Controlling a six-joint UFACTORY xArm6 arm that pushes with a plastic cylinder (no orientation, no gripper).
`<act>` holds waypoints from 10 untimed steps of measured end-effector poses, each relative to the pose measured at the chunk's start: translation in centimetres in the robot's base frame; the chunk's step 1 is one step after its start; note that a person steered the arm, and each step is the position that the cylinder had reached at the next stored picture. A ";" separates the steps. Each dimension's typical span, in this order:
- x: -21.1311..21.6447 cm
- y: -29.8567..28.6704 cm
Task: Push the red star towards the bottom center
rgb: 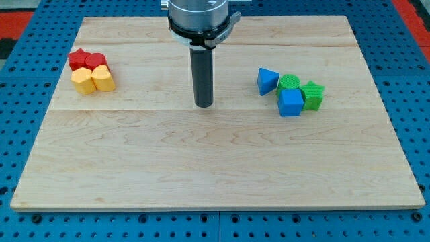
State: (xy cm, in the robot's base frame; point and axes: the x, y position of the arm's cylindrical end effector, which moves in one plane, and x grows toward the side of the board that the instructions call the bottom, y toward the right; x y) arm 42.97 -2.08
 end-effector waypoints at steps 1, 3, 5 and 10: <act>-0.1 -0.1; -0.2 -0.2; -5.9 -1.4; -11.1 -26.4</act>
State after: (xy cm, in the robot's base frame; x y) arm 31.86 -28.46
